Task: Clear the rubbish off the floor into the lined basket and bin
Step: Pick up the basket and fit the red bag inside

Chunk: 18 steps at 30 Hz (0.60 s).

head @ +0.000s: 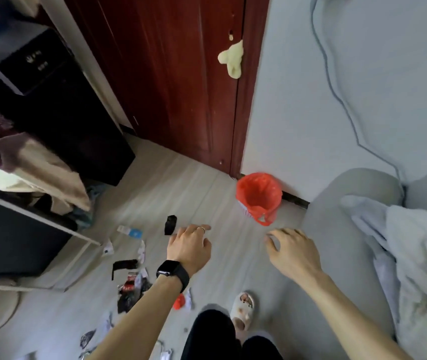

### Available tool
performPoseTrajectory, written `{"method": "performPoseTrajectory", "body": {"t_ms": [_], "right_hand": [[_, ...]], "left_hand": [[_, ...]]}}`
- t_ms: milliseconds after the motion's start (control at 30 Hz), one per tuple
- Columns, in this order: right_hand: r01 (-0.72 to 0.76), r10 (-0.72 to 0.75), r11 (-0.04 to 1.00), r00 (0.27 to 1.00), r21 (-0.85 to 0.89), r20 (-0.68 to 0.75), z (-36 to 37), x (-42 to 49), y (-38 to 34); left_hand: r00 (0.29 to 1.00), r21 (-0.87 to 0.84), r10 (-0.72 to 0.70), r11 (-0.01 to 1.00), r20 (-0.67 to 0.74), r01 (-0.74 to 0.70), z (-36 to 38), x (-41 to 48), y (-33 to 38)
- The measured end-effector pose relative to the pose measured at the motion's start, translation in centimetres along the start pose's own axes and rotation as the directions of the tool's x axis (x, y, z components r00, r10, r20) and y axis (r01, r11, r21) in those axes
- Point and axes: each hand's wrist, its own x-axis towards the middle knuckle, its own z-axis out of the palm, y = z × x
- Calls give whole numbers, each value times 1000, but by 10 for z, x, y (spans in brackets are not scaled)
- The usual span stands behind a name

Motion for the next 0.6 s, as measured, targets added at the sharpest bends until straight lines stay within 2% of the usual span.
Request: {"method": "performPoseTrajectory", "body": {"t_ms": [233, 333, 433, 533, 600], "right_hand": [[-48, 52, 998, 993, -36, 102, 29, 132, 24], [-146, 144, 989, 972, 1, 188, 70, 200, 40], [-223, 207, 974, 948, 39, 240, 124, 263, 54], [-254, 204, 963, 908, 93, 366, 195, 317, 69], [-368, 263, 915, 852, 162, 453, 252, 354, 82]], "left_hand": [[979, -17, 3, 1000, 202, 0, 33, 152, 1], [957, 9, 21, 1000, 291, -25, 64, 236, 1], [940, 37, 59, 996, 335, -76, 103, 312, 2], [928, 33, 89, 994, 362, -109, 157, 379, 0], [930, 36, 116, 990, 349, -136, 203, 422, -4]]}}
